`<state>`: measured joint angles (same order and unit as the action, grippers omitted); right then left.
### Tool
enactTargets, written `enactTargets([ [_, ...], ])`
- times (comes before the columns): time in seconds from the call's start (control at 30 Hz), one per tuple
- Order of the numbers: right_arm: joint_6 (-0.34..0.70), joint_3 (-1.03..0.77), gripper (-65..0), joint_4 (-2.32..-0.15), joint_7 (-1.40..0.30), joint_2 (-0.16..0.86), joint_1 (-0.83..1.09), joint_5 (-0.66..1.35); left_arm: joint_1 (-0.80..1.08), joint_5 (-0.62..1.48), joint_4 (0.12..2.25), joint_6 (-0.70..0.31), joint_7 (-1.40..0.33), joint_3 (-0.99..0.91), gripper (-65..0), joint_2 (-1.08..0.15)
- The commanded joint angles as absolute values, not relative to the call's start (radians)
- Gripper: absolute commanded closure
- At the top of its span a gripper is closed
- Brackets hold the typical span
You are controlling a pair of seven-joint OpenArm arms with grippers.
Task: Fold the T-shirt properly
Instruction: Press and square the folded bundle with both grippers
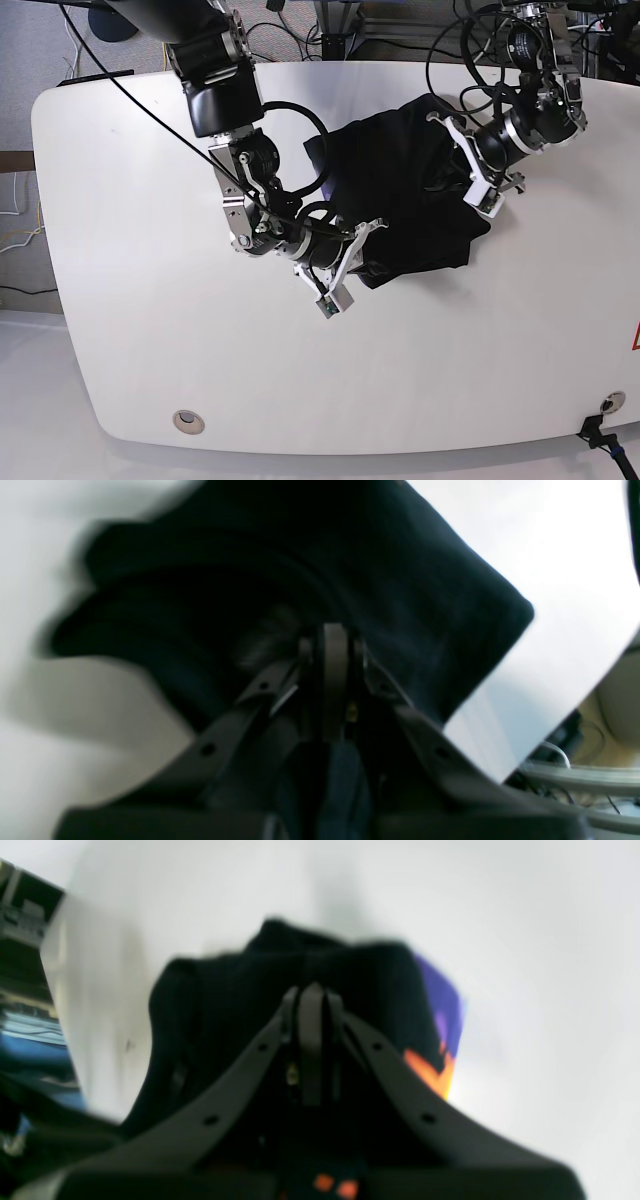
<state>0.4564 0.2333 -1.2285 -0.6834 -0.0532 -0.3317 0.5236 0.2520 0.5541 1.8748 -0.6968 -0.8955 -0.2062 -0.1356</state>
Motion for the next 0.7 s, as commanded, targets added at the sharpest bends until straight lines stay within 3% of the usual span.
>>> enactTargets([
  [0.0, 0.486, 0.232, 0.0, -1.19, -0.619, -0.058, -0.351, 0.489, 0.24, 0.504, 1.842, -0.698, -0.863, -0.186, 0.0, -0.14],
  [0.2, 0.526, 0.231, 0.0, -1.072, -0.466, -0.021, -0.318, 0.389, 0.156, 0.341, 1.578, -0.698, -0.737, -0.11, 0.0, -0.145],
  [0.33, 0.526, 0.226, 0.0, -1.076, -0.456, 0.03, -0.28, 0.39, 0.047, 0.263, 1.402, -0.698, -0.684, -0.099, 0.0, -0.151],
  [0.67, 0.487, 0.225, 0.0, -1.406, -0.461, 0.134, -0.076, 0.381, -0.205, 0.229, 1.199, -0.698, -0.584, -0.097, 0.0, -0.17],
])
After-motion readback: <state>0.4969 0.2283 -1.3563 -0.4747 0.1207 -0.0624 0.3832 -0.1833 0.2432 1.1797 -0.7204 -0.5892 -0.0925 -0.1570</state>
